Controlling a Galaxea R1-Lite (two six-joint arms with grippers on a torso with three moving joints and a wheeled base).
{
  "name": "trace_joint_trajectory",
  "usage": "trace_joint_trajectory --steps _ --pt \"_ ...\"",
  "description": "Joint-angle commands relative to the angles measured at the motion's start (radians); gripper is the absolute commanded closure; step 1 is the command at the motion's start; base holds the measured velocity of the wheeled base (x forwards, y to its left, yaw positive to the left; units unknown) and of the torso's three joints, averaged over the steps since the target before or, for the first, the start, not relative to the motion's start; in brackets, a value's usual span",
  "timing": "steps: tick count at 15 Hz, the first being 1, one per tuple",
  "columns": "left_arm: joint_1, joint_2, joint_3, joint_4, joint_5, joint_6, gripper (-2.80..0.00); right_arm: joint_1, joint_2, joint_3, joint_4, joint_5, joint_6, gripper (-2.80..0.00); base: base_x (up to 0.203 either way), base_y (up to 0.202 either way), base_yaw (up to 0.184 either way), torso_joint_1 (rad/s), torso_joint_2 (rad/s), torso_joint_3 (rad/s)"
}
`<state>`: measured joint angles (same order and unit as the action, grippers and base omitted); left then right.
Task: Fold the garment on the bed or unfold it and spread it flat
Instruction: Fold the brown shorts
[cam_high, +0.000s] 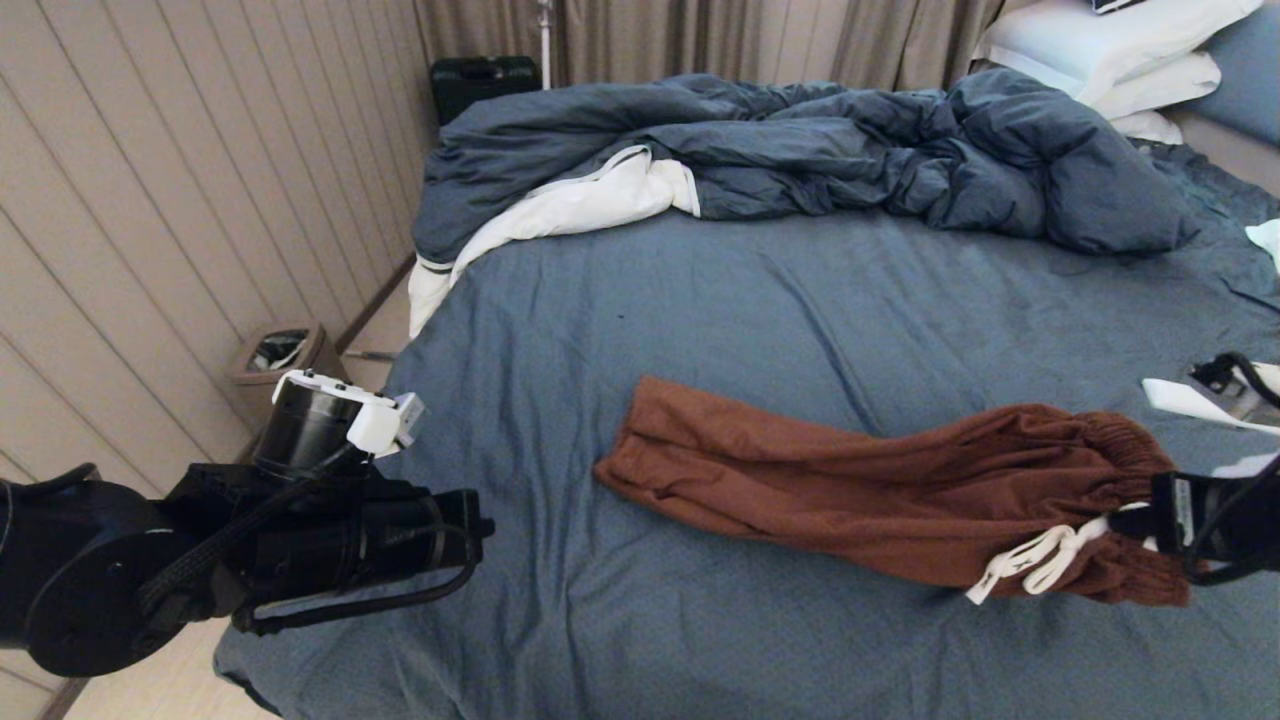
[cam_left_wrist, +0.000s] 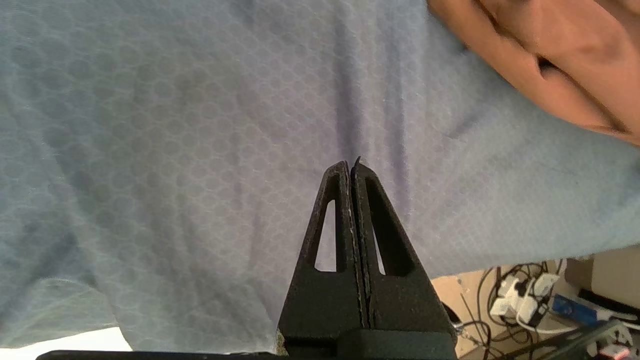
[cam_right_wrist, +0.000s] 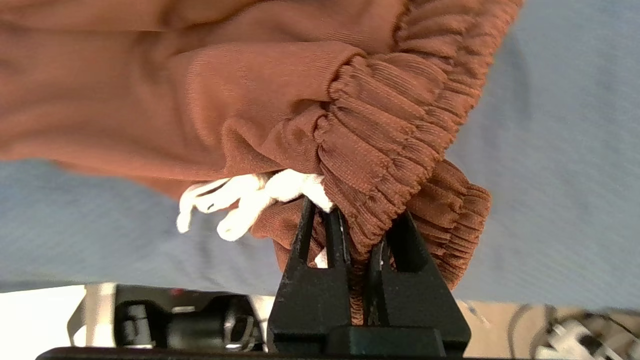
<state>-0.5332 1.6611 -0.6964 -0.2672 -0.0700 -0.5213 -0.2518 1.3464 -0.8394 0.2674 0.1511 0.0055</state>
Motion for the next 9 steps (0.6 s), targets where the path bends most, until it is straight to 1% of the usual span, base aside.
trace_joint_trajectory --steps 1,2,4,5,6,7,8,9 --pt "-0.005 0.001 0.001 -0.003 -0.001 -0.003 0.0 -0.089 -0.01 0.003 0.009 0.01 -0.041 0.0 0.0 0.0 0.0 0.0 0.0 0.0" --pt "-0.007 0.0 0.001 -0.002 -0.001 -0.003 0.0 -0.13 -0.013 0.001 0.019 0.023 -0.067 0.0 0.0 0.0 0.0 0.0 0.0 0.0" --pt "-0.013 0.002 0.001 -0.002 -0.001 -0.003 0.0 -0.239 -0.027 -0.018 0.038 0.066 -0.118 0.0 0.0 0.0 0.0 0.0 0.0 0.0" --pt "-0.014 0.001 0.001 -0.002 -0.001 -0.003 0.0 -0.263 -0.045 -0.053 0.058 0.098 -0.136 0.0 0.0 0.0 0.0 0.0 0.0 0.0" --pt "-0.014 0.0 0.004 -0.003 -0.001 -0.003 0.0 -0.261 -0.064 -0.08 0.076 0.118 -0.14 0.0 0.0 0.0 0.0 0.0 0.0 0.0" --pt "-0.014 0.0 0.009 -0.003 -0.001 -0.003 0.0 -0.241 -0.077 -0.101 0.09 0.137 -0.141 0.0 0.0 0.0 0.0 0.0 0.0 0.0" --pt "-0.017 0.0 0.009 -0.003 -0.001 -0.003 0.0 -0.196 -0.076 -0.109 0.091 0.151 -0.137 0.0 0.0 0.0 0.0 0.0 0.0 0.0" --pt "-0.024 0.0 0.011 -0.003 0.0 -0.003 0.0 -0.13 -0.066 -0.122 0.091 0.159 -0.126 0.0 0.0 0.0 0.0 0.0 0.0 0.0"
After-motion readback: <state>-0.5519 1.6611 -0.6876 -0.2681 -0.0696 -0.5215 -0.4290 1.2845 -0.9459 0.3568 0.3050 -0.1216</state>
